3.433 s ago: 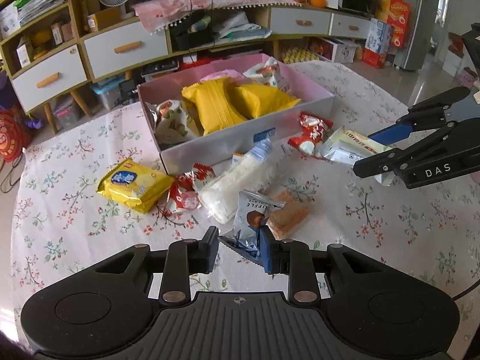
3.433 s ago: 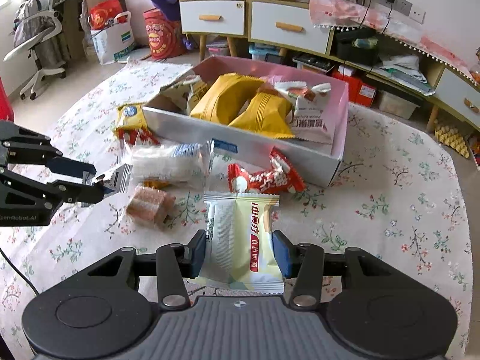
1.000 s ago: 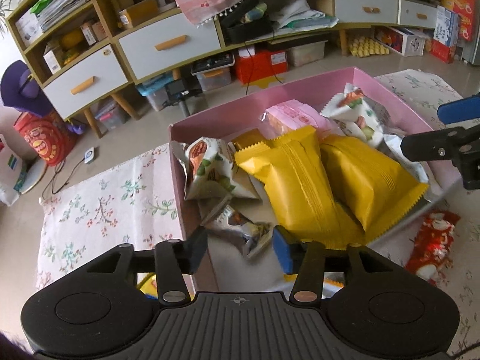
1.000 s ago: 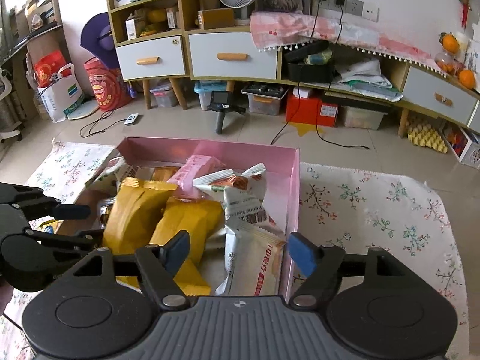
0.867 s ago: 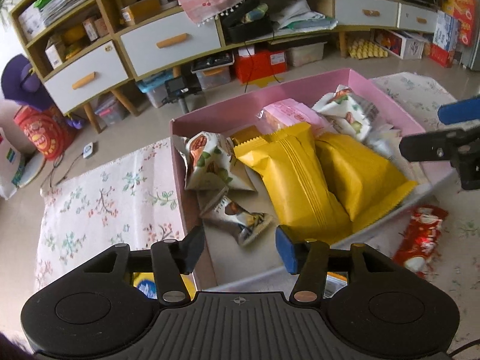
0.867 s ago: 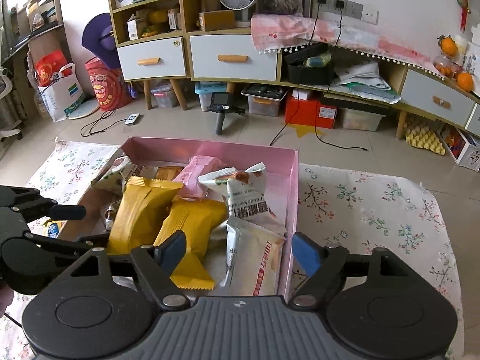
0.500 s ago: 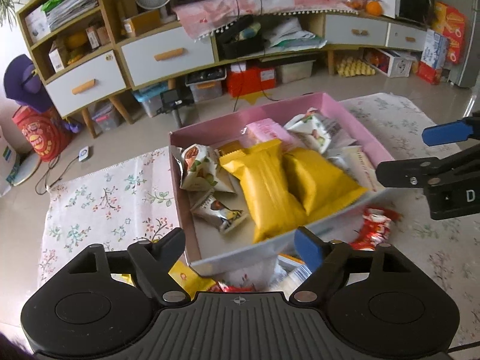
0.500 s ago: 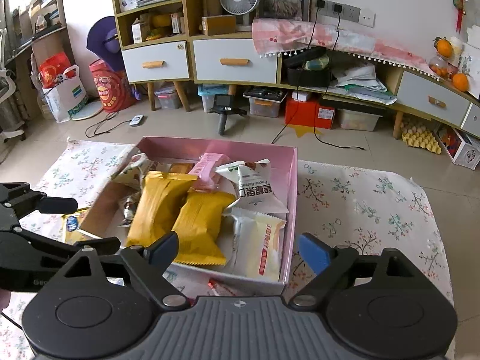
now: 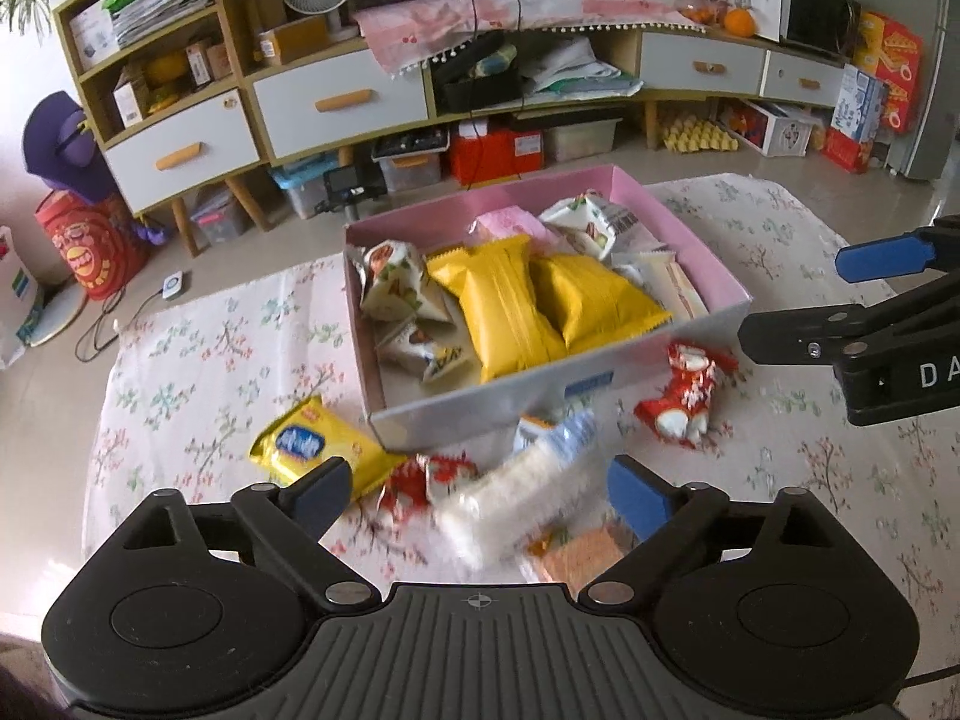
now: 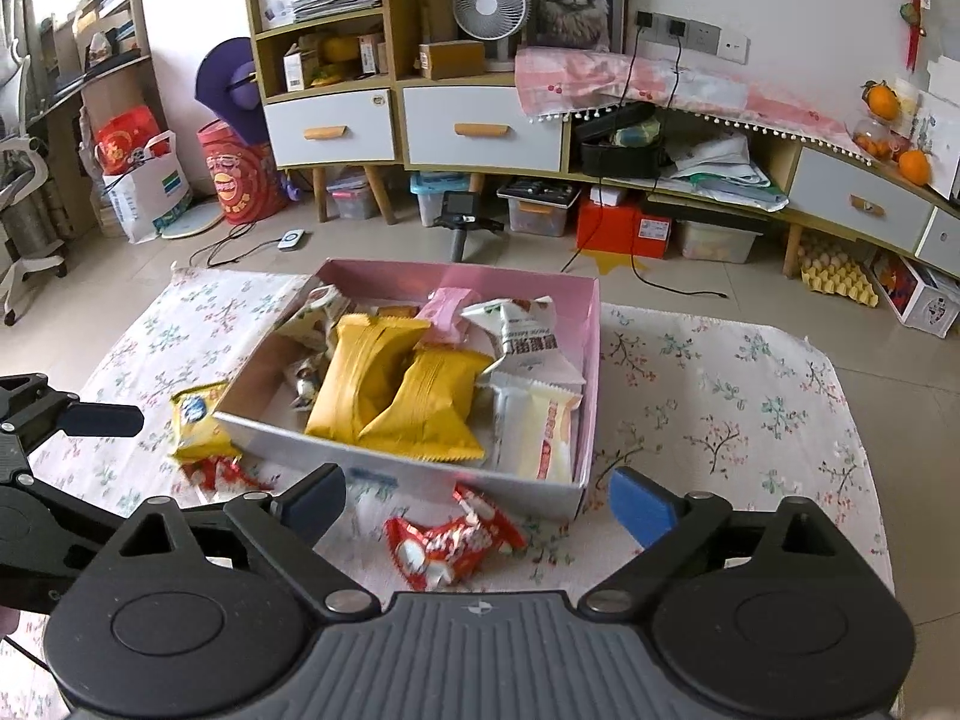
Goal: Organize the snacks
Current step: 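Lift both tools out of the pink box back toward the snack pile, then move the left tool to the yellow chips bag and close on it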
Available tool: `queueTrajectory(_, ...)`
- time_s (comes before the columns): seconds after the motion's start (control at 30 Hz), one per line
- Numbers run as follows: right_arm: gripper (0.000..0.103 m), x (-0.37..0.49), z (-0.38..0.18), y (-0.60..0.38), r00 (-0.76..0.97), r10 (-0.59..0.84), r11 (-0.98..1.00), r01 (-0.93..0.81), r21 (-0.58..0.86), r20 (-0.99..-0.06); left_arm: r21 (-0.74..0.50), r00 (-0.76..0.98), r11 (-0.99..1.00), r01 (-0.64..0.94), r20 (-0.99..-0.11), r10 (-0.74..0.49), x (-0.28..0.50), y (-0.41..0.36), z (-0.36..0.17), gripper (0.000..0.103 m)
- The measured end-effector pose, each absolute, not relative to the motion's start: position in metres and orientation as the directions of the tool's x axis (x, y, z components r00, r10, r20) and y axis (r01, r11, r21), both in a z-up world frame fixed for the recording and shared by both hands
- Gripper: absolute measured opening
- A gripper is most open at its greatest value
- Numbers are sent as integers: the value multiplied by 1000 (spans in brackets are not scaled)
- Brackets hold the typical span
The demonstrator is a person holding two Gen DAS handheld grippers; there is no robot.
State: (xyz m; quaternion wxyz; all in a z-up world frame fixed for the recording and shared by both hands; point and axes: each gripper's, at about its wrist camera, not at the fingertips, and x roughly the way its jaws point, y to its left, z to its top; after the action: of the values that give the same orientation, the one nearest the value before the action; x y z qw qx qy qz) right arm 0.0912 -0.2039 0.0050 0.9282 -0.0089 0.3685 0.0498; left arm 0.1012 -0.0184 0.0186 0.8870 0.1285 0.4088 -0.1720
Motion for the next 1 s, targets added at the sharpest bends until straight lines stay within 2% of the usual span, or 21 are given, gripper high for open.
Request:
queueTrajectory(0.13, 81, 80, 0, -199, 729, 93, 993, -117, 10, -678, 91, 625, 910, 404, -755, -201, 90, -7, 12, 98)
queueTrajectory(0.53, 82, 60, -31, -178, 717, 76, 979, -184, -84, -693, 180, 648, 890, 420, -746, -155, 71, 21, -19, 98)
queueTrajectory(0.73, 82, 59, -50, -167, 709, 23, 968, -192, -161, -705, 235, 658, 866, 442, -741, -135, 72, 33, -35, 98)
queueTrajectory(1.0, 82, 57, -59, -153, 708, 45, 959, -227, -167, -704, 253, 677, 853, 457, -721, -148, 86, 51, -47, 98)
